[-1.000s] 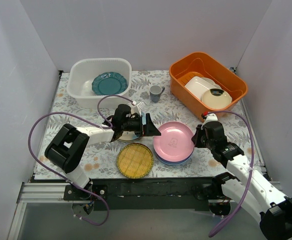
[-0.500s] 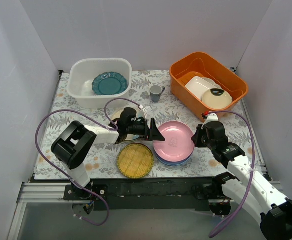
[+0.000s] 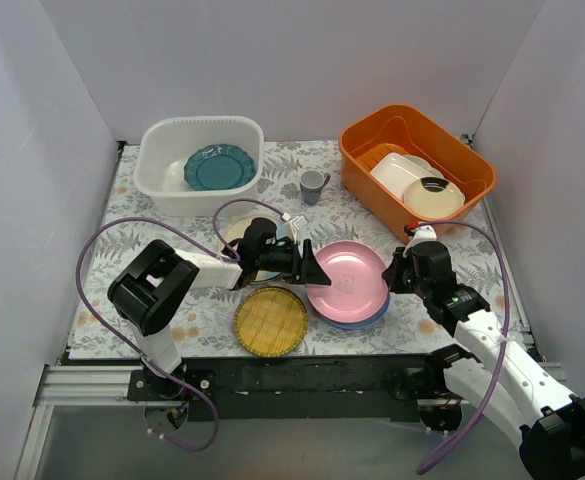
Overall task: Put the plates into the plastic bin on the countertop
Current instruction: Pick up the plate at the center of the board, then place the plate in the plastic bin, then pick up the plate at the center of the board.
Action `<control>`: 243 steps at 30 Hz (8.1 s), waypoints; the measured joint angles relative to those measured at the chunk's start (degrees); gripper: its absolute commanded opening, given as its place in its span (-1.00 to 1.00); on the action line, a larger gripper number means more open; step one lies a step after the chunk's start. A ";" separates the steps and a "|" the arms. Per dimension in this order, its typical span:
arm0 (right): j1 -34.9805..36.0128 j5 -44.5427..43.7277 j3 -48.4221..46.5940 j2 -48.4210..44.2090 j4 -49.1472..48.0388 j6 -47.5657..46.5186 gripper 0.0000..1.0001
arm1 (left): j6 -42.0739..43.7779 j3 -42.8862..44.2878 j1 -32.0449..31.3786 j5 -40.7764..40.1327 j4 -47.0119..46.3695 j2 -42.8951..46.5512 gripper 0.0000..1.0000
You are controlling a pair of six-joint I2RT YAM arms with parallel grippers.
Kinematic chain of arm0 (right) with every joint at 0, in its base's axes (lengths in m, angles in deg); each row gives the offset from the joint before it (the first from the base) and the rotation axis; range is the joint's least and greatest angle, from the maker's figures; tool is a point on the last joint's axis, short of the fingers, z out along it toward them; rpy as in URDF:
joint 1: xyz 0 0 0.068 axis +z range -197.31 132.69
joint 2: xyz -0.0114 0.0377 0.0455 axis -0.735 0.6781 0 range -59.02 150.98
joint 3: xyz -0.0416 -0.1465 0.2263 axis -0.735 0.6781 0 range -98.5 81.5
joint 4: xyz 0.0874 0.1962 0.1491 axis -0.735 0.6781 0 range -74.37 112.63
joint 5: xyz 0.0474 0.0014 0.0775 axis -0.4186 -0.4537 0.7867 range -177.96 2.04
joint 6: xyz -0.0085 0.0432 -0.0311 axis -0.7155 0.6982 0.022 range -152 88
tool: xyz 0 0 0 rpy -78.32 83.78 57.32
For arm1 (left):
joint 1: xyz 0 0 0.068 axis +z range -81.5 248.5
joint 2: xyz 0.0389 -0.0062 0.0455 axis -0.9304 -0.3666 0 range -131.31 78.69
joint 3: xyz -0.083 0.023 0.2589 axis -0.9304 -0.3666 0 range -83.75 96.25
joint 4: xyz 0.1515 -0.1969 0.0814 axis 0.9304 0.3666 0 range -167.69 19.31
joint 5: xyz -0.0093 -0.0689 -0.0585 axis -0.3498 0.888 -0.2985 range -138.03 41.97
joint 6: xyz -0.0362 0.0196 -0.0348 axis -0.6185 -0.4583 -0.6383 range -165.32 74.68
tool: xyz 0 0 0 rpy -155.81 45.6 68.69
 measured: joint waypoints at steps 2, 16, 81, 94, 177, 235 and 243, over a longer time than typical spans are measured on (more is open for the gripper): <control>-0.04 0.00 0.00 0.04 -0.04 0.02 -0.97 | -0.33 0.00 -0.02 0.00 -0.33 -0.37 -0.17; -0.44 0.68 0.02 0.24 -1.03 -0.28 -0.97 | -0.50 0.22 -0.11 -1.99 2.16 -1.60 -1.00; -0.35 5.77 2.38 -11.43 -2.91 1.03 0.96 | 8.74 21.20 10.54 -20.72 27.21 4.55 -1.00; -0.35 8.68 3.52 -9.46 -4.26 1.49 0.96 | 6.62 34.71 21.90 -20.04 31.15 4.09 -1.00; -0.37 2.54 8.15 -0.57 -3.89 8.35 0.85 | 4.98 43.78 37.57 -44.74 46.60 -6.32 0.96; -0.37 6.01 11.67 3.87 -7.80 9.79 -0.97 | 9.31 10.19 11.63 -15.80 25.40 6.67 0.96; -0.37 5.60 11.65 3.08 -7.58 9.40 -0.97 | 9.97 8.72 10.01 -13.27 23.08 6.67 0.96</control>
